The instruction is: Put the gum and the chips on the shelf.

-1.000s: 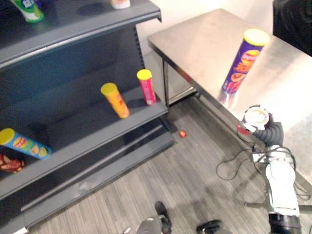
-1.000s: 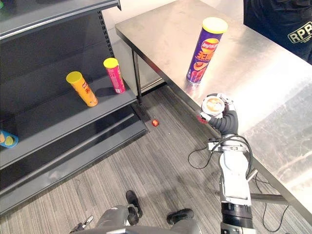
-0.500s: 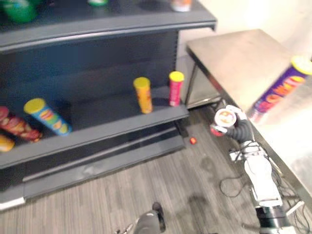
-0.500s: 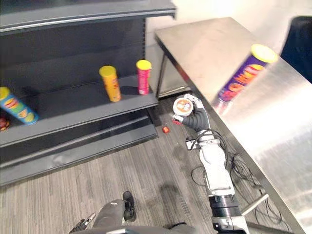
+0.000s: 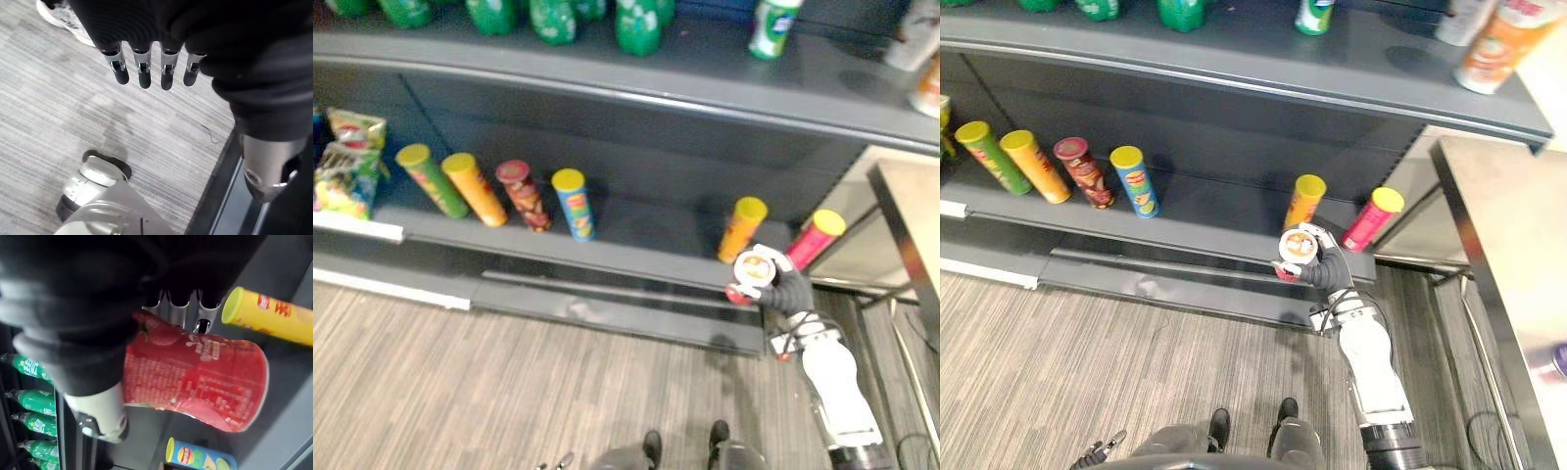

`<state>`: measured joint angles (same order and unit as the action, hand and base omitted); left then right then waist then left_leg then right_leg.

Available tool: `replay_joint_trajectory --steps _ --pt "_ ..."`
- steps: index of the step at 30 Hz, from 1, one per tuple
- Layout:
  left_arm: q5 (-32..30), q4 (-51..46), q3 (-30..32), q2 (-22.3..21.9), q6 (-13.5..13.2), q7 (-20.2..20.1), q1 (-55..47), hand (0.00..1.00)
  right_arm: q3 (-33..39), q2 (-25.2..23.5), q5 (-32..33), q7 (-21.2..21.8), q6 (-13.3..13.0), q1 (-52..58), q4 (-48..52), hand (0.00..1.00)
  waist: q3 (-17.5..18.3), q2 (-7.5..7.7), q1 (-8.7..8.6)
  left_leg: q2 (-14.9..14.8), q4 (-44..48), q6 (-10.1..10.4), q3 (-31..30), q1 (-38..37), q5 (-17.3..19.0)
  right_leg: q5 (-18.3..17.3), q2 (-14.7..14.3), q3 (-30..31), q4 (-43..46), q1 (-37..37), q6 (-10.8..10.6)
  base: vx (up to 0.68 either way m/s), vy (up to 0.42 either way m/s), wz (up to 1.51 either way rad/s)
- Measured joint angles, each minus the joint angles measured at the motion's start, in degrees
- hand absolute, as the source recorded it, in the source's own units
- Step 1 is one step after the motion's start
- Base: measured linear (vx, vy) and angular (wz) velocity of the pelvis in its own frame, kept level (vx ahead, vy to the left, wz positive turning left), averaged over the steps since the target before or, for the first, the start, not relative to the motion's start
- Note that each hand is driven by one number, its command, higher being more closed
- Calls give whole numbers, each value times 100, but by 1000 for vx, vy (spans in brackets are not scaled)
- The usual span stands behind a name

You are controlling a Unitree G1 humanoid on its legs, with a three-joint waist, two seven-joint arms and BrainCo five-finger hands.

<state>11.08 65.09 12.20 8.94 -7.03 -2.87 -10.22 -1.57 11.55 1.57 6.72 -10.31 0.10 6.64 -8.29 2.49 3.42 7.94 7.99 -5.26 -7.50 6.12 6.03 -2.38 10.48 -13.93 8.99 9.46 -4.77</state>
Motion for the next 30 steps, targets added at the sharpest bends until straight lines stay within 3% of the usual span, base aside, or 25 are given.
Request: replay_joint_trajectory --steps 2,3,4,5,6,19,30 --pt "0 5 0 -32 6 -3 45 0 29 -60 88 -4 0 2 -5 100 50 -41 -25 -29 -14 152 -134 110 -67 97 -28 -319 -276 -126 -47 131 -163 97" --pt "-3 30 2 -59 5 -11 135 0 105 -106 125 -21 0 18 -11 100 78 -82 -76 -225 -252 511 303 133 -27 200 -62 -725 -587 -325 7 94 -132 86" --pt "-3 43 4 -70 5 -12 150 0 119 -104 125 -25 1 19 -12 100 93 -109 -94 -326 -289 582 555 132 91 200 -81 -803 -609 -349 7 57 -104 100" --pt "-14 79 17 -81 7 -8 191 0 148 -111 124 -65 1 -4 -44 100 100 -121 -169 -740 -360 584 1562 134 97 198 -117 -979 -621 -412 13 56 -99 66" --pt "-18 84 17 -114 10 -8 201 0 182 -84 124 -97 0 -1 -56 100 89 -132 -209 -959 -435 707 2061 60 -91 197 -130 -1077 -627 -496 12 62 -86 66" --pt "-343 5 287 -220 105 27 145 0 341 -108 69 -246 34 8 -197 100 212 -189 -248 -947 -1209 734 2554 -428 -493 234 -267 -736 -876 -571 -47 -31 -14 -12" --pt "-530 99 391 -223 217 -5 157 0 337 39 510 -110 257 -234 227 100 312 -111 -323 -988 -1297 742 3051 -669 -489 376 -380 -207 -981 -556 10 -16 -27 -23"
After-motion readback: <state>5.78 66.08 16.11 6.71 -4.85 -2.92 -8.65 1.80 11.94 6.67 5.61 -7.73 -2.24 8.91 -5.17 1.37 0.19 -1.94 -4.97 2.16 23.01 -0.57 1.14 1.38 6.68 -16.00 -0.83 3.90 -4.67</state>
